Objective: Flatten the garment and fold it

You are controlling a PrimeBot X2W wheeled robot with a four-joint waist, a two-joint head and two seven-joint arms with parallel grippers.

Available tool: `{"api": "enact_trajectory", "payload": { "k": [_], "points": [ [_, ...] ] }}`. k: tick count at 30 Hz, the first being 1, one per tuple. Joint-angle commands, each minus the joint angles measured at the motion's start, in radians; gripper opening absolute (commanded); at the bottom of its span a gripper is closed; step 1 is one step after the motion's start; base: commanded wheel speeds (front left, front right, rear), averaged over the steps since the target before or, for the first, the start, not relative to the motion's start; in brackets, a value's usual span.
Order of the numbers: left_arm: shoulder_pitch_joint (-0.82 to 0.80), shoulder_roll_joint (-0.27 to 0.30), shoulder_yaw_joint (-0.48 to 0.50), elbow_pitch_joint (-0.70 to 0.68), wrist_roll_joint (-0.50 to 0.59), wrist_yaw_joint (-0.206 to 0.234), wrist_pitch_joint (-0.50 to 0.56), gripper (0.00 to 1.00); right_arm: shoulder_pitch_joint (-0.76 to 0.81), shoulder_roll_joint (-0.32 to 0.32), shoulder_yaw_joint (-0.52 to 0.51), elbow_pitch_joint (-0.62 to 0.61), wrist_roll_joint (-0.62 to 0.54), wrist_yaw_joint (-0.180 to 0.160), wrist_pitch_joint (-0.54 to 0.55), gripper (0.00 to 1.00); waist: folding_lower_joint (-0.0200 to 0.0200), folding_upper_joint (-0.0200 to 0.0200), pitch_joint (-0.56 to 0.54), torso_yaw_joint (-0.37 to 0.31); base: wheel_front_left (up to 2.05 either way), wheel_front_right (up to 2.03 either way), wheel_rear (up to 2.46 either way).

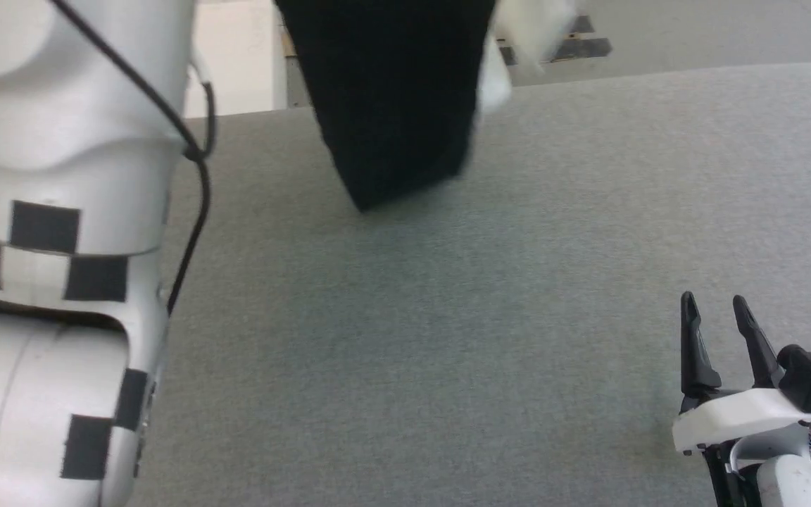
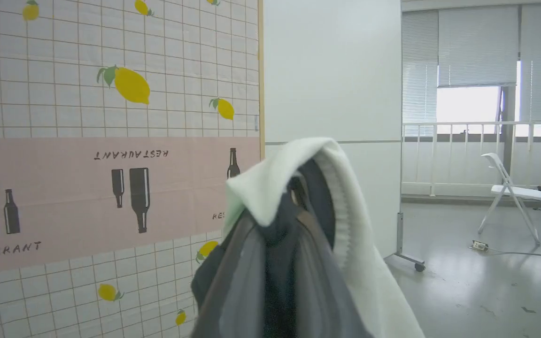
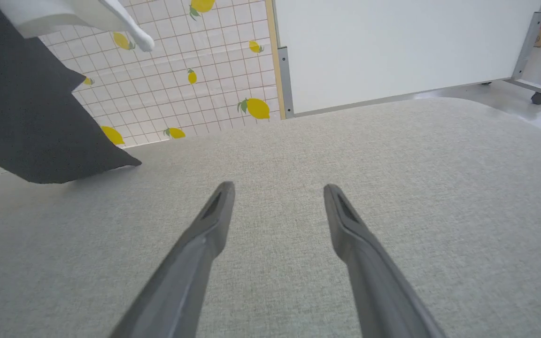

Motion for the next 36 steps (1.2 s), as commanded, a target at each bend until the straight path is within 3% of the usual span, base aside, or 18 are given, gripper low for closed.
{"api": "enact_trajectory", "payload": {
  "k": [1, 11, 16, 24, 25, 26, 27, 36],
  "points": [
    [0.021, -0.012, -0.010, 0.016, -0.016, 0.001, 0.007, 0.00, 0.010, 0.000, -0.003, 0.001, 0.009, -0.002, -0.006, 1.00, 0.0001, -0.0001, -0.015, -0.033, 0.00, 0.00, 0.00],
    [0.364, -0.054, -0.190, 0.111, -0.090, -0.007, 0.075, 0.00, 0.024, 0.000, -0.018, -0.012, 0.009, -0.002, -0.006, 1.00, 0.0001, -0.0001, -0.003, -0.017, 0.00, 0.00, 0.00],
    [0.588, -0.061, -0.304, 0.166, -0.146, -0.008, 0.162, 0.00, 0.026, 0.000, -0.011, -0.012, 0.013, -0.002, -0.006, 1.00, 0.0001, -0.0001, -0.003, -0.012, 0.00, 0.00, 0.00],
    [0.836, -0.057, -0.373, 0.207, -0.231, -0.003, 0.306, 0.00, 0.035, 0.000, -0.002, -0.003, 0.030, -0.002, -0.006, 1.00, 0.0001, -0.0001, -0.018, 0.001, 0.00, 0.00, 0.00],
    [0.852, -0.057, -0.360, 0.198, -0.248, 0.006, 0.307, 0.15, 0.036, 0.000, -0.002, -0.002, 0.032, -0.002, -0.006, 1.00, 0.0001, -0.0001, -0.021, 0.005, 0.00, 0.00, 0.00],
    [0.859, -0.055, -0.347, 0.186, -0.258, 0.014, 0.302, 0.45, 0.037, 0.000, -0.003, -0.001, 0.033, -0.002, -0.006, 1.00, 0.0001, -0.0001, -0.025, 0.008, 0.00, 0.00, 0.00],
    [0.865, -0.053, -0.333, 0.168, -0.270, 0.023, 0.297, 1.00, 0.040, 0.000, -0.004, 0.002, 0.033, -0.002, -0.006, 1.00, 0.0001, -0.0001, -0.033, 0.012, 0.00, 0.00, 0.00],
    [0.901, 0.006, -0.103, -0.117, -0.432, 0.097, 0.228, 1.00, 0.065, 0.000, -0.017, 0.009, 0.038, -0.002, -0.006, 1.00, 0.0001, -0.0001, -0.097, 0.055, 0.00, 0.00, 0.00]
  ]
}}
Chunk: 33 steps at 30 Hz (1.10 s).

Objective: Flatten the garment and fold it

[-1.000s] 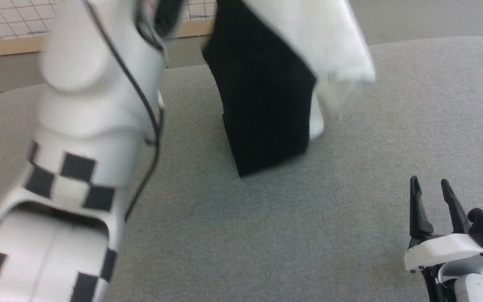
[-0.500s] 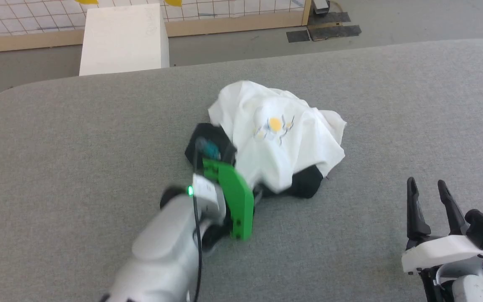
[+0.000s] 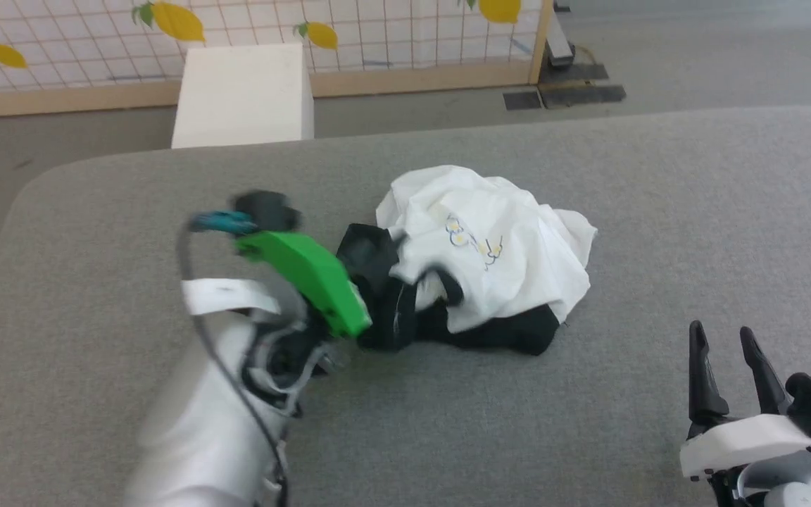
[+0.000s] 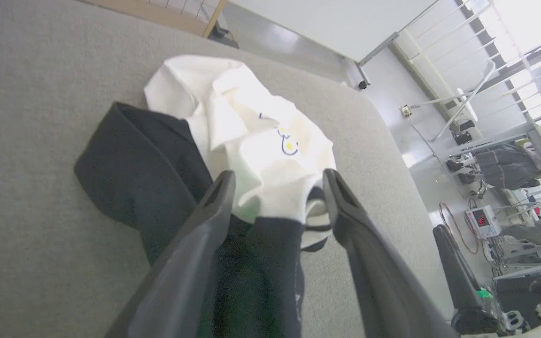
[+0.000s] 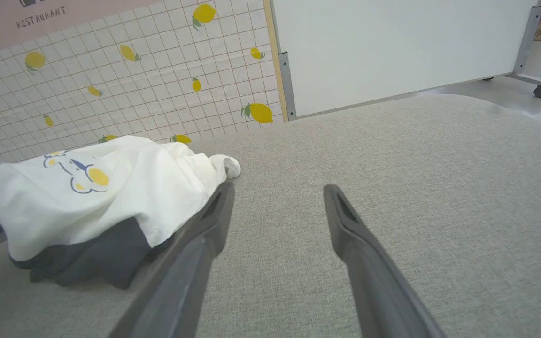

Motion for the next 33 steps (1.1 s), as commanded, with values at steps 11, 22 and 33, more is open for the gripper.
{"api": "enact_trajectory", "payload": {
  "k": [11, 22, 33],
  "points": [
    [0.168, 0.186, 0.184, -0.262, 0.168, 0.076, -0.347, 1.00, 0.032, 0.000, 0.012, -0.002, 0.021, -0.002, -0.006, 1.00, 0.0001, 0.0000, -0.079, 0.075, 0.00, 0.00, 0.00],
    [0.392, 0.179, 0.185, -0.270, 0.425, 0.101, -0.640, 1.00, 0.019, 0.000, 0.054, 0.012, 0.009, -0.002, 0.103, 1.00, 0.0001, 0.0000, -0.075, 0.092, 0.00, 0.00, 0.00],
    [0.527, 0.028, 0.302, -0.357, 0.554, 0.045, -0.643, 1.00, -0.141, 0.000, 0.144, 0.003, -0.082, -0.002, 0.616, 1.00, 0.0001, 0.0000, -0.024, 0.105, 0.00, 0.00, 0.00]
  ]
}}
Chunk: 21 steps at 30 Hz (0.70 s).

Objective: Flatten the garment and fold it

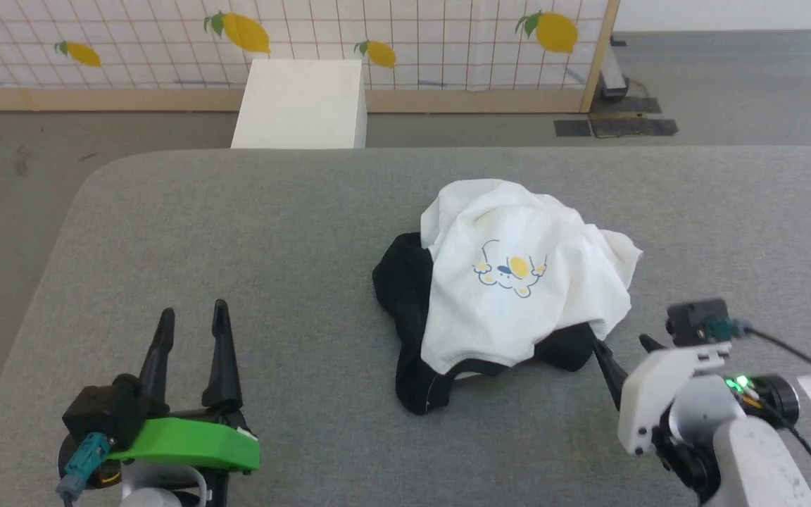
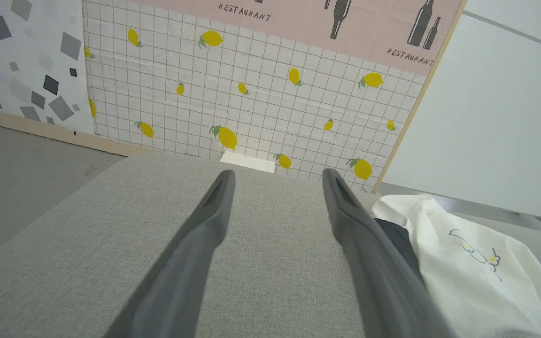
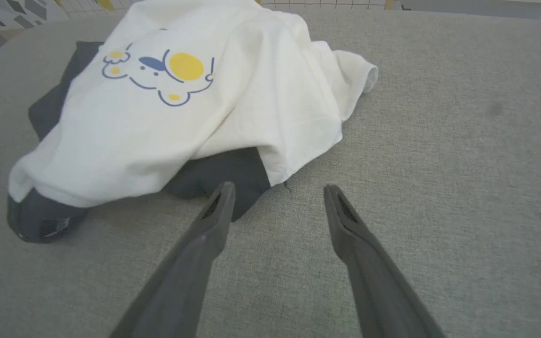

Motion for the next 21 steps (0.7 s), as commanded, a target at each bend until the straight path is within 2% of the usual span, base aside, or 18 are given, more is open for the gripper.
{"api": "enact_trajectory", "payload": {
  "k": [1, 5, 7, 14, 15, 16, 18, 21],
  "points": [
    [0.014, -0.013, 0.008, -0.009, 0.019, -0.014, -0.005, 1.00, -0.033, -0.001, 0.005, 0.007, -0.020, -0.002, 0.049, 1.00, 0.0001, 0.0000, 0.022, 0.019, 0.00, 0.00, 0.00],
    [0.001, -0.043, 0.029, -0.018, 0.050, -0.049, -0.005, 1.00, -0.088, -0.001, 0.014, 0.046, -0.046, -0.002, 0.187, 1.00, 0.0001, 0.0000, 0.062, 0.051, 0.00, 0.00, 0.00],
    [-0.009, -0.054, 0.037, -0.020, 0.062, -0.063, -0.005, 1.00, -0.111, -0.001, 0.023, 0.062, -0.057, -0.002, 0.221, 1.00, 0.0001, 0.0000, 0.083, 0.066, 0.00, 0.00, 0.00],
    [-0.038, -0.077, 0.064, -0.019, 0.093, -0.094, -0.005, 1.00, -0.158, -0.001, 0.048, 0.105, -0.068, -0.002, 0.201, 1.00, 0.0001, 0.0000, 0.138, 0.095, 0.00, 0.00, 0.00],
    [-0.041, -0.079, 0.065, -0.016, 0.097, -0.098, -0.005, 1.00, -0.162, -0.001, 0.049, 0.112, -0.067, -0.002, 0.193, 0.95, 0.0001, 0.0000, 0.141, 0.096, 0.00, 0.00, 0.00],
    [-0.043, -0.081, 0.067, -0.015, 0.099, -0.100, -0.005, 1.00, -0.165, -0.001, 0.048, 0.118, -0.065, -0.002, 0.188, 0.32, 0.0001, 0.0000, 0.145, 0.096, 0.00, 0.00, 0.00],
    [-0.050, -0.084, 0.072, -0.010, 0.103, -0.106, -0.005, 1.00, -0.171, -0.001, 0.050, 0.126, -0.061, -0.002, 0.172, 0.00, 0.0001, 0.0000, 0.147, 0.094, 0.00, 0.00, 0.00],
    [-0.055, -0.087, 0.078, -0.004, 0.108, -0.111, -0.005, 1.00, -0.174, -0.001, 0.054, 0.123, -0.045, -0.002, 0.146, 0.00, 0.0001, 0.0000, 0.141, 0.081, 0.00, 0.00, 0.00]
  ]
}}
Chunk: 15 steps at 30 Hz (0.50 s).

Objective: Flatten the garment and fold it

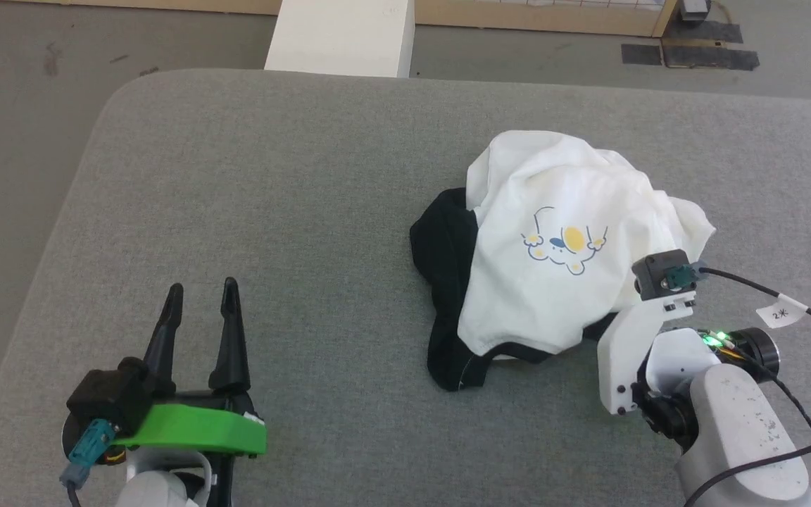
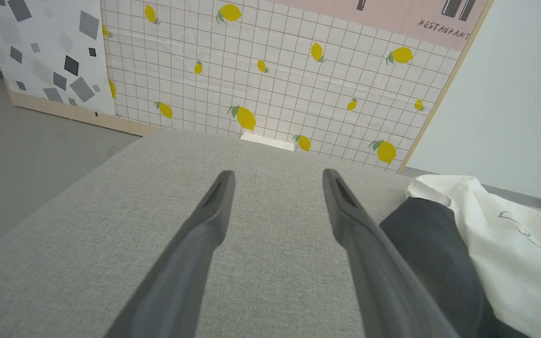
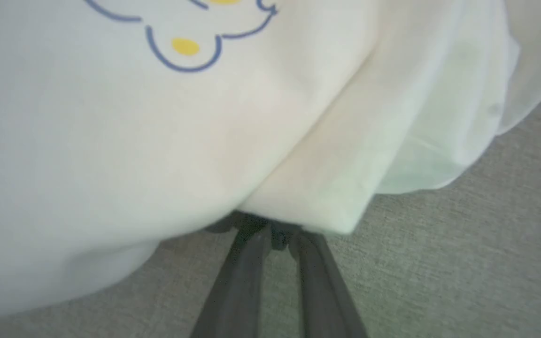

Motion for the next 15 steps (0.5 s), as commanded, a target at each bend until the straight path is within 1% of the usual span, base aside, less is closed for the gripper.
{"api": "enact_trajectory", "payload": {
  "k": [1, 5, 7, 10, 12, 13, 15],
  "points": [
    [-0.018, -0.006, 0.006, 0.001, 0.005, -0.006, -0.004, 1.00, -0.006, 0.000, -0.001, 0.003, 0.012, -0.002, -0.012, 0.00, 0.0000, 0.0000, -0.009, -0.012, 0.00, 0.00, 0.00],
    [-0.011, -0.008, 0.010, 0.002, 0.010, -0.009, -0.004, 1.00, 0.008, 0.000, -0.036, -0.040, 0.019, -0.002, -0.026, 0.00, 0.0000, 0.0000, -0.028, -0.035, 0.00, 0.00, 0.00],
    [-0.007, -0.008, 0.011, 0.001, 0.013, -0.011, -0.004, 1.00, 0.023, -0.019, -0.060, -0.084, 0.016, -0.002, -0.008, 0.00, 0.0000, 0.0000, -0.037, -0.046, 0.00, 0.00, 0.00],
    [-0.007, -0.009, 0.012, -0.001, 0.015, -0.014, -0.004, 1.00, 0.051, -0.099, -0.134, -0.172, 0.004, -0.002, 0.037, 0.00, 0.0000, 0.0000, -0.040, -0.058, 0.00, 0.00, 0.00],
    [-0.009, -0.009, 0.009, -0.001, 0.015, -0.016, -0.004, 1.00, 0.066, -0.158, -0.208, -0.214, -0.013, -0.002, 0.059, 0.00, 0.0000, 0.0000, -0.038, -0.063, 0.00, 0.00, 0.00],
    [-0.011, -0.009, 0.006, -0.001, 0.016, -0.018, -0.004, 1.00, 0.074, -0.181, -0.253, -0.229, -0.026, -0.002, 0.073, 0.00, 0.0000, 0.0000, -0.036, -0.065, 0.00, 0.00, 0.00],
    [-0.016, -0.009, 0.000, 0.002, 0.015, -0.021, -0.005, 1.00, 0.086, -0.207, -0.345, -0.240, -0.051, -0.002, 0.088, 0.00, 0.0000, 0.0000, -0.033, -0.065, 0.00, 0.00, 0.00]
  ]
}}
